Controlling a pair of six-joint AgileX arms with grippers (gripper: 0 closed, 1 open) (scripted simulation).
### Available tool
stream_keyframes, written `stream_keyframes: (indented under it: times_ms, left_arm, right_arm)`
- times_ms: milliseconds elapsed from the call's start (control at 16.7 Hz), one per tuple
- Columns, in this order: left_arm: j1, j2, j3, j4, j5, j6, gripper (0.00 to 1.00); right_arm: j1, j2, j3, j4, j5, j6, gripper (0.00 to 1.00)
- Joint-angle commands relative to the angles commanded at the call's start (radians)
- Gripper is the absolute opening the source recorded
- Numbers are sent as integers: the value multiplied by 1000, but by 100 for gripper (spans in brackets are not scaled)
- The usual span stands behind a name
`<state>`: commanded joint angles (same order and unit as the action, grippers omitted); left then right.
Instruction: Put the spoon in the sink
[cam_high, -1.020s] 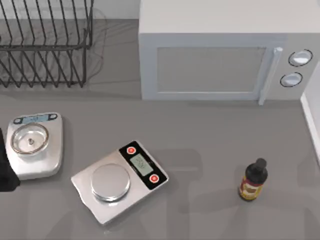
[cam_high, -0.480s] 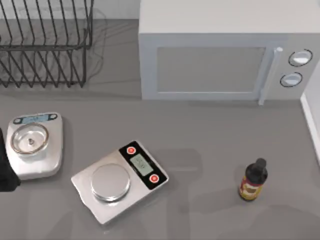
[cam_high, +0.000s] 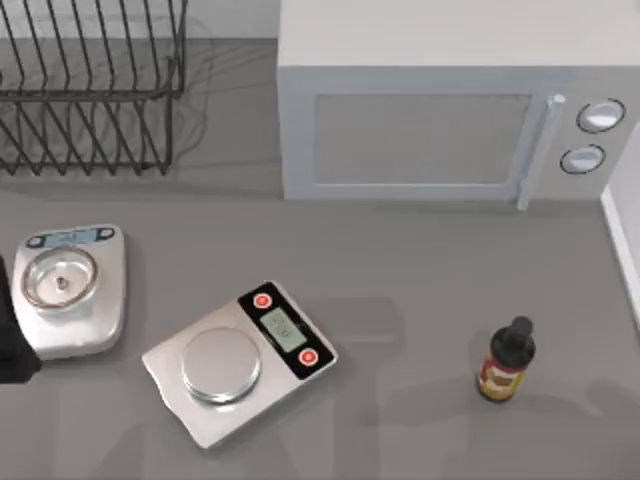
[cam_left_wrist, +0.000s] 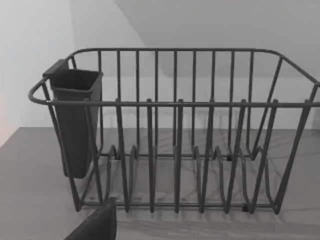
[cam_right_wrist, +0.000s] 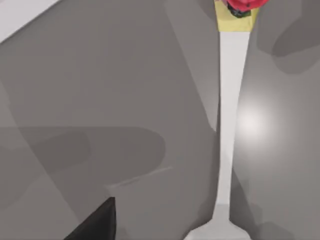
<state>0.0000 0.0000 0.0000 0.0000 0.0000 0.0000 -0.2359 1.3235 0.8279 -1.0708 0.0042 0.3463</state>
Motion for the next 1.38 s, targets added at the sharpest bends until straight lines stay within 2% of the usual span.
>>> stream_keyframes:
  times_ms: [420,900,1260,1380]
  left_arm:
    - [0,0,0,0,0,0,100]
    - [0,0,0,0,0,0,100]
    - [0,0,0,0,0,0,100]
    - [0,0,0,0,0,0,100]
  right_arm:
    - [3,17,-29,40,0,1,100]
    - [3,195,-228,438,0,5,100]
    - [3,229,-263,491,0,6,100]
    - [3,229,-263,491,0,6,85]
